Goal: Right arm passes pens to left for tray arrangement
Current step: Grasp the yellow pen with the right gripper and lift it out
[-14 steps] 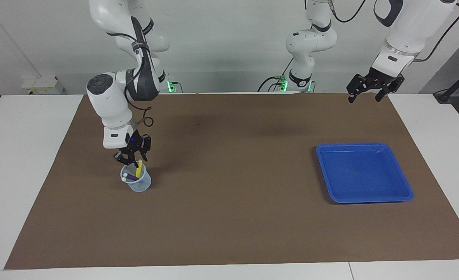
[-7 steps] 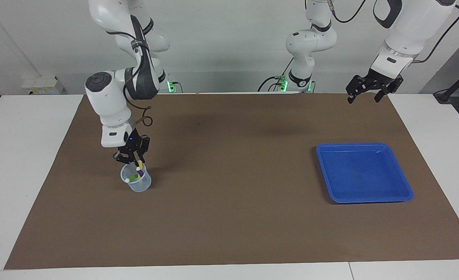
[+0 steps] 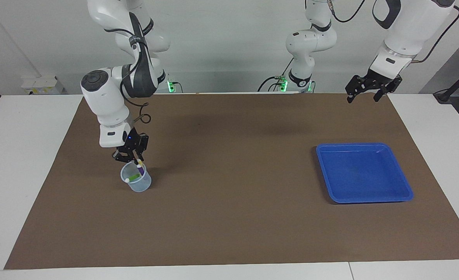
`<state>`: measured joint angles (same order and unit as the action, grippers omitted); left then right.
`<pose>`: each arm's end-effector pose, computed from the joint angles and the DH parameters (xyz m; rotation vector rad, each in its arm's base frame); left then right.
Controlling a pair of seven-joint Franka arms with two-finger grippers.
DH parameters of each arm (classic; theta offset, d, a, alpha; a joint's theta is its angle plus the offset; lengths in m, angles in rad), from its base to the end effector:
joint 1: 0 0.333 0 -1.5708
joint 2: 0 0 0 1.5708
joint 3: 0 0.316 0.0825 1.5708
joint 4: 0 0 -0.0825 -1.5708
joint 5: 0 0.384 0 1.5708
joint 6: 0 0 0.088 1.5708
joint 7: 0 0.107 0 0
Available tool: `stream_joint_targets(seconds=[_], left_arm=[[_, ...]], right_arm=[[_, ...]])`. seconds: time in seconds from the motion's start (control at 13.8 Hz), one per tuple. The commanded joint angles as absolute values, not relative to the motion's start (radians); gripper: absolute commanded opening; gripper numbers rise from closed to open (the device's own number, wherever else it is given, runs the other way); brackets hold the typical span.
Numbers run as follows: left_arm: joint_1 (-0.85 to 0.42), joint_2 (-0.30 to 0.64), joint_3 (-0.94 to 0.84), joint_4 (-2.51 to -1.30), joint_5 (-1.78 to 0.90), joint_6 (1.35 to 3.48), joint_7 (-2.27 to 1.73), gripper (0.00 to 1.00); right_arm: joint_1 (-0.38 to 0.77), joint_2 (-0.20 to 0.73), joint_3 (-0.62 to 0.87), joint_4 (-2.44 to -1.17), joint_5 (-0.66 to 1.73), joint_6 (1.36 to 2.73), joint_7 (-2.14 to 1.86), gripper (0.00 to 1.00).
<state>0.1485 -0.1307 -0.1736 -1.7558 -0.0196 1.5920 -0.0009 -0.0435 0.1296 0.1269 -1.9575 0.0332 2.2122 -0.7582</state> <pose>0.5131 -0.0204 0.6076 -3.1376 0.0339 0.0549 0.5959 0.0488 0.4233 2.8739 1.2513 0.2095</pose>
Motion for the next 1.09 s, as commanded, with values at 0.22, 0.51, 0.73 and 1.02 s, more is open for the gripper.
stream_joint_targets(seconds=[0.22,0.51,0.73,1.02], left_arm=[[0.156,-0.164,-0.173,-1.795,-0.099,1.589,-0.075,1.00],[0.156,-0.170,-0.175,-1.802,-0.118,1.588,-0.127,1.00],[0.152,-0.166,-0.176,-1.792,-0.115,1.592,-0.113,1.00],[0.127,-0.169,-0.189,-1.798,-0.075,1.595,-0.124,1.00]], right_arm=[[-0.037,0.149,0.138,-1.845,-0.029,2.152,-0.784,0.00],[0.011,0.153,0.140,-1.740,-0.061,2.065,-0.785,0.00],[0.012,0.153,0.140,-1.721,-0.067,2.040,-0.787,0.00],[0.014,0.153,0.161,-1.666,-0.066,1.999,-0.785,0.00]])
